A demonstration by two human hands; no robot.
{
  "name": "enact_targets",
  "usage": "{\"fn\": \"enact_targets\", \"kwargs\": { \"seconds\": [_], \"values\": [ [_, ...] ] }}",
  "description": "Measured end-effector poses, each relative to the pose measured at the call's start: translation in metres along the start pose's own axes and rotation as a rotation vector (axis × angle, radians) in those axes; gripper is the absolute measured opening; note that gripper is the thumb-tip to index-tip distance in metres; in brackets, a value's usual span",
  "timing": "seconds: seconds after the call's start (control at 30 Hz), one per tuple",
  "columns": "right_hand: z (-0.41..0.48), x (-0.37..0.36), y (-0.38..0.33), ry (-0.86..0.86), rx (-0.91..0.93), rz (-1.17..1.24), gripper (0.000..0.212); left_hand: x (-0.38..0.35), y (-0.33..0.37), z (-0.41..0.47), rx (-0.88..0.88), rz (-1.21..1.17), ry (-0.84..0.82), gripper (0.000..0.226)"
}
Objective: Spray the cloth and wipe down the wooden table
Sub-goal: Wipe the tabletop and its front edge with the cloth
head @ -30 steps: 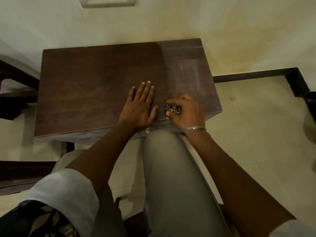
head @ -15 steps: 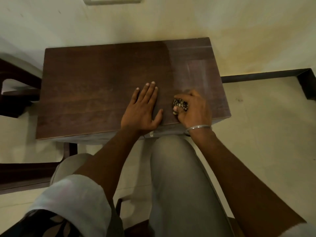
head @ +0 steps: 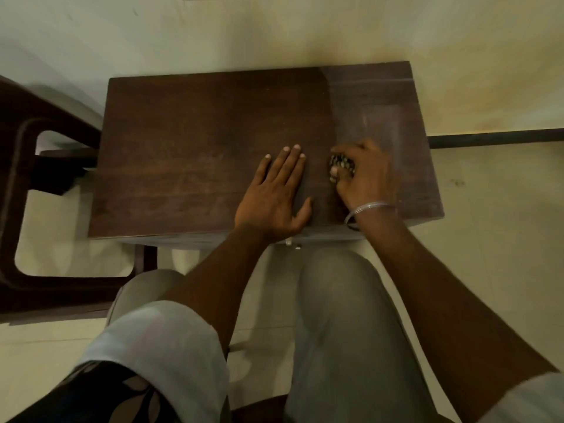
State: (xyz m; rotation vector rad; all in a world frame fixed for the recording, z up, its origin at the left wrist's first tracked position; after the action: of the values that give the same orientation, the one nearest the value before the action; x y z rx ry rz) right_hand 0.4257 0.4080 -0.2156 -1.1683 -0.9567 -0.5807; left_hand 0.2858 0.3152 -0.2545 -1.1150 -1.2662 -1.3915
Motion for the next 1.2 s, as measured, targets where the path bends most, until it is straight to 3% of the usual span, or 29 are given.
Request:
{"fn": "enact_targets", "kwargs": {
  "seconds": [0.13,0.37,0.6,0.83,1.2],
  "values": [
    [0.037,-0.002,-0.01,-0.018,-0.006,-0.014,0.034,-0.002,-0.003,0.001,0.006,-0.012,-0.02,0.081],
    [0.011,-0.001,-0.004,-0.031,-0.013,-0.019,0.038,0.002,-0.003,0.0,0.019,-0.033,-0.042,0.082],
    [0.072,-0.005,-0.013,-0.025,-0.045,0.007,0.035,0.005,-0.001,0.0,0.031,-0.067,-0.062,0.082],
    [0.044,-0.004,-0.004,-0.03,-0.038,-0.041,0.039,0.004,-0.003,0.002,0.046,-0.108,-0.08,0.083],
    [0.094,-0.014,-0.001,-0.008,-0.044,-0.007,0.036,-0.003,-0.004,0.01,0.051,-0.106,-0.081,0.083]
  ]
}}
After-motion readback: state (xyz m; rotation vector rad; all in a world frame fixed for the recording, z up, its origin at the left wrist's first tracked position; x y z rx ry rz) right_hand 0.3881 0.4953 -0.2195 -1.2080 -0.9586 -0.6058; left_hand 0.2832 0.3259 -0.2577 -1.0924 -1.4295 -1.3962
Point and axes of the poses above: each hand's wrist, its own z-axis towards the middle knuckle, its own x-axis out of the back of the hand, y = z × x, the point moved 6 cm from there along z, towards the middle knuckle, and after that the axes turned 1 degree about -y, right-handed, at the moved point
